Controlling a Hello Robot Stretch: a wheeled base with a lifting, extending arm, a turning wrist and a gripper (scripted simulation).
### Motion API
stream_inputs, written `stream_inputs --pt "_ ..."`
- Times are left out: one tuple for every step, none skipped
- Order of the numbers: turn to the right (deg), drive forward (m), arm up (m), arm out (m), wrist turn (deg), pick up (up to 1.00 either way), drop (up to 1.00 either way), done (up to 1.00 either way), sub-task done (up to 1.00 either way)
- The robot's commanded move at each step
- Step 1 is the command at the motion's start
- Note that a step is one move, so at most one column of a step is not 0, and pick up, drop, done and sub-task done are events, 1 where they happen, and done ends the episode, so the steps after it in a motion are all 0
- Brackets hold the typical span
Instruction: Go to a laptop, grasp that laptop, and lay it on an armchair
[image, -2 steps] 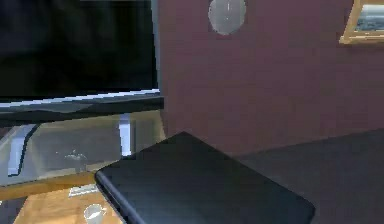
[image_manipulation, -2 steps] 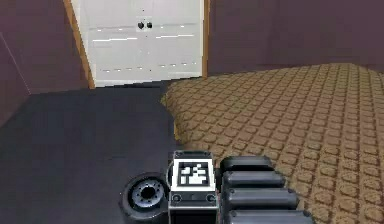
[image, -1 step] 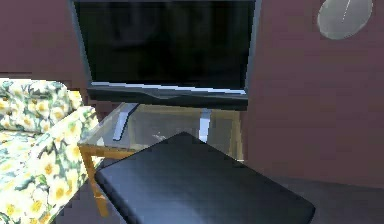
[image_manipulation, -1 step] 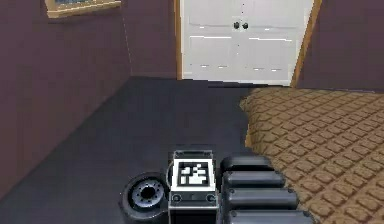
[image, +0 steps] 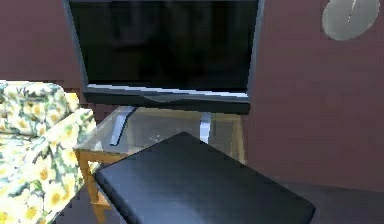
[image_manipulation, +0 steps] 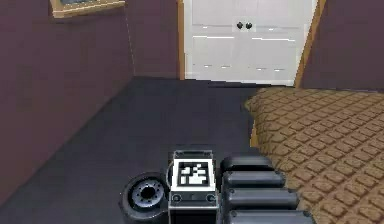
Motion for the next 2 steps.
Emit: stream_inputs --pt "-45.0 0.0 0.0 0.0 0.0 0.0 0.0 0.0 0.0" --pt "-27.0 0.0 0.0 0.0 0.0 0.0 0.0 0.0 0.0"
